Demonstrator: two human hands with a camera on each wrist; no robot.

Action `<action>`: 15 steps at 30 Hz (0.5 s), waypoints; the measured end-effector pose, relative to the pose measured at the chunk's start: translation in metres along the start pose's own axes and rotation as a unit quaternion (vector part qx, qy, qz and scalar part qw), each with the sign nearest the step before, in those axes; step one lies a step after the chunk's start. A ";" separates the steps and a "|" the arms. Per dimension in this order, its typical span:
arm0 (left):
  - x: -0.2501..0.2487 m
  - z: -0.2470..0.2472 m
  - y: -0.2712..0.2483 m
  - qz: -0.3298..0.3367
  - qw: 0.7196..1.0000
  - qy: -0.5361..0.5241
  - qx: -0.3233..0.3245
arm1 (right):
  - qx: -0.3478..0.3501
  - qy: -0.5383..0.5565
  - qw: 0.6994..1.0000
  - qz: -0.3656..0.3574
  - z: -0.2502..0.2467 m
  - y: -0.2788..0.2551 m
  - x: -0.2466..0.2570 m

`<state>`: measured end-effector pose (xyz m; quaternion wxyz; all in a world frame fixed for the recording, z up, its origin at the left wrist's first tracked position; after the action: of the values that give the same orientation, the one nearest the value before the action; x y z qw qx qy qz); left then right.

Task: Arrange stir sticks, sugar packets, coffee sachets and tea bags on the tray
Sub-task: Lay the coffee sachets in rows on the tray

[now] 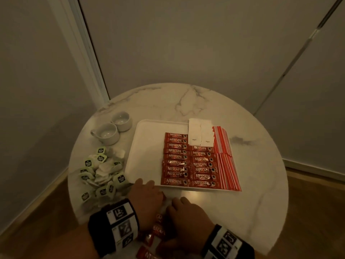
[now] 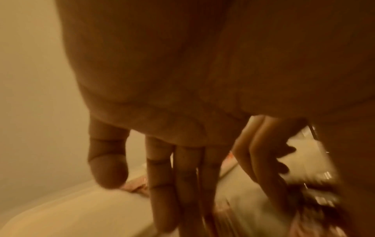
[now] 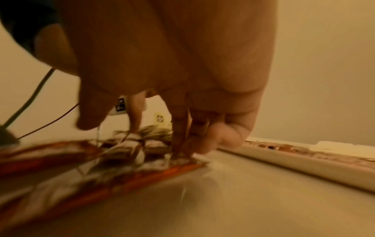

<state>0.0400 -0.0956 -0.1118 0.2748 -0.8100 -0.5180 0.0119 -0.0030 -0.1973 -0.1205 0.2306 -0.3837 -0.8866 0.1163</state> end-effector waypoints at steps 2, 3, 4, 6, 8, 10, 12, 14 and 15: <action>-0.003 0.002 0.004 -0.022 1.000 -0.009 -0.011 | -0.014 -0.039 0.999 -0.006 0.007 0.009 0.001; -0.004 0.003 0.007 -0.032 0.999 -0.017 -0.015 | -0.020 -0.055 0.998 -0.017 0.008 0.013 0.004; -0.004 0.003 0.010 -0.036 0.999 -0.022 -0.016 | -0.029 -0.065 0.997 -0.027 0.007 0.016 0.006; -0.004 0.005 0.016 -0.028 0.999 -0.027 -0.006 | -0.022 -0.028 0.999 -0.014 0.007 0.018 0.001; -0.003 0.005 0.020 -0.012 0.999 -0.038 0.003 | -0.066 -0.026 0.997 0.004 -0.002 0.017 -0.004; -0.002 0.003 0.024 -0.006 0.998 -0.055 -0.004 | -0.072 -0.040 0.997 0.004 -0.003 0.019 -0.006; 0.000 -0.001 0.029 -0.015 0.996 -0.087 -0.019 | -0.035 -0.057 0.998 0.004 0.003 0.019 -0.010; 0.006 -0.009 0.032 -0.030 0.984 -0.172 -0.028 | -0.018 -0.048 0.998 0.032 0.006 0.020 -0.014; 0.011 -0.016 0.031 -0.034 0.971 -0.234 -0.031 | -0.011 -0.043 0.998 0.038 0.008 0.021 -0.015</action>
<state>0.0756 -0.1033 -0.1096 0.1205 -0.7745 -0.5956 0.1757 0.0146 -0.1942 -0.1401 0.1835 -0.4140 -0.8819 0.1313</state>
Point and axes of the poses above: each hand's wrist, its own y-axis towards the middle knuckle, its own z-axis out of the palm, x = y × z, the point moved 5 cm from there along y, towards the middle knuckle, and after that the axes turned 14 degrees about -z, right-handed, at the moved point
